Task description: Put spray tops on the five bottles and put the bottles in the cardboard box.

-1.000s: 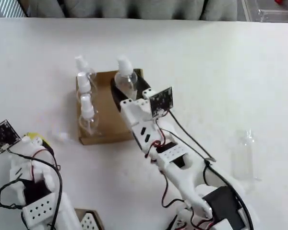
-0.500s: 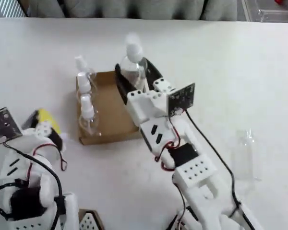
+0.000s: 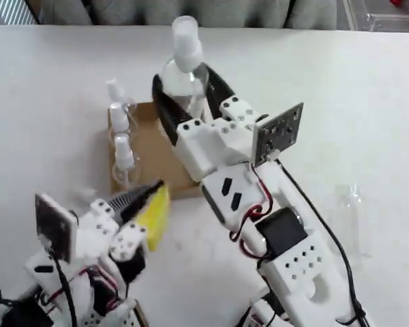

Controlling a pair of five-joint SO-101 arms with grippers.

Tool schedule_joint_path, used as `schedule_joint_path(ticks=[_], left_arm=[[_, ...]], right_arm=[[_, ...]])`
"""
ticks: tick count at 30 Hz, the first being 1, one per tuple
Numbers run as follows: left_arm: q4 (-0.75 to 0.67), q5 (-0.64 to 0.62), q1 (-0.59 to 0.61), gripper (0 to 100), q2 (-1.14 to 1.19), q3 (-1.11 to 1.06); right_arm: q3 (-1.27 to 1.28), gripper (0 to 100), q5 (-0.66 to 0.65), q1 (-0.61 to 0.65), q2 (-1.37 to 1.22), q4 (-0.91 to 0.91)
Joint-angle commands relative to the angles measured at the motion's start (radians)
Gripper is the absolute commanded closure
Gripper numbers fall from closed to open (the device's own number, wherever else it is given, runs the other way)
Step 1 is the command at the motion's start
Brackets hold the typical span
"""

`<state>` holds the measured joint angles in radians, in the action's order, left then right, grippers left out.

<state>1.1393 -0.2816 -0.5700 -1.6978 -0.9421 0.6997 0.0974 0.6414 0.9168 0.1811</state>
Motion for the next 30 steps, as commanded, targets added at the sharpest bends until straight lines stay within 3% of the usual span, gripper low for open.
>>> schedule_joint_path(ticks=[1,8,19,26,30], left_arm=[[-0.035,-0.009,-0.148,96,-0.148,-0.078],[-0.124,-0.008,-0.133,96,-0.131,-0.16],[-0.133,-0.008,-0.128,96,-0.131,-0.161],[-0.216,-0.009,0.005,96,-0.131,-0.186],[-0.221,-0.048,0.015,96,-0.131,-0.193]], right_arm=[[-0.066,98.4,0.011,0.068,0.054,0.056],[-0.068,98.4,0.011,0.203,0.183,0.203],[-0.06,98.4,0.012,0.205,0.343,0.472],[-0.06,98.4,0.075,0.217,0.441,0.601],[-0.06,98.4,0.075,0.226,0.458,0.608]])
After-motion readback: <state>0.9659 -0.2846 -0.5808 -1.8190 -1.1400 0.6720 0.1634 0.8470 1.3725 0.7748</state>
